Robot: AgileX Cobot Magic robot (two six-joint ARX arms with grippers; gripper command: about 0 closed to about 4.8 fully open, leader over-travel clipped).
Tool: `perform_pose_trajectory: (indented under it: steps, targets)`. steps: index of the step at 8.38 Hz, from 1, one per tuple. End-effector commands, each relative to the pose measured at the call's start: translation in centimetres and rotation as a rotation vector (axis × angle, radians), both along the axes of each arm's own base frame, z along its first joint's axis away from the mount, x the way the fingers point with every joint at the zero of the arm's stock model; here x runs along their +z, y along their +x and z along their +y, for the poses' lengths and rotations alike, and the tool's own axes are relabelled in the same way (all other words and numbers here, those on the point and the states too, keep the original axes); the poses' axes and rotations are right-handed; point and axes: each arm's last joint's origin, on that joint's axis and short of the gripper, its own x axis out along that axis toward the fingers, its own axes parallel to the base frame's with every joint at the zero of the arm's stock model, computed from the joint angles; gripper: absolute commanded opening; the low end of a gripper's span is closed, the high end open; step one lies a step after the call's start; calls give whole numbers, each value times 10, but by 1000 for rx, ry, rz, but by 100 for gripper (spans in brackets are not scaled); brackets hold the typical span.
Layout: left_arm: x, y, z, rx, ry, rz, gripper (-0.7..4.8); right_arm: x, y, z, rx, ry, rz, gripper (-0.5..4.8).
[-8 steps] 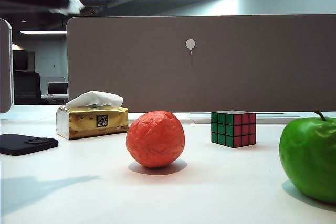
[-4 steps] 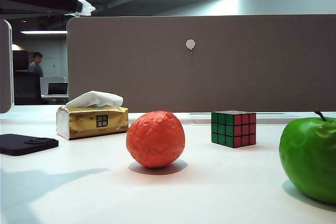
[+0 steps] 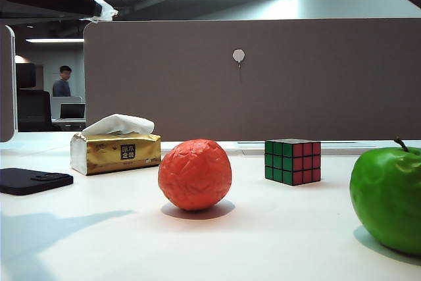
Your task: Move all the fruits on the tabletop near the face of the Rubik's cube that has the color most similar to each fruit.
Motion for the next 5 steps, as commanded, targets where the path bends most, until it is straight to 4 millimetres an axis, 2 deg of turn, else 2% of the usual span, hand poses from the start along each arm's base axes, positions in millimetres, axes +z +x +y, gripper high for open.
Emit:
perform_pose_trajectory:
  steps: [1,3,4,5]
  targets:
    - [3,0,0,2,-29,-2,-5,-8,8,9,-38,-96,15,-1]
    - [3,0,0,2,-36,6,-5,-12,12,13,-41,-126,29,-1]
    - [4,0,0,3,-42,10,-5,-22,28,27,-46,-150,12,-1]
    - [4,0,0,3,-42,10,-5,-30,35,32,-37,-216,7,-1]
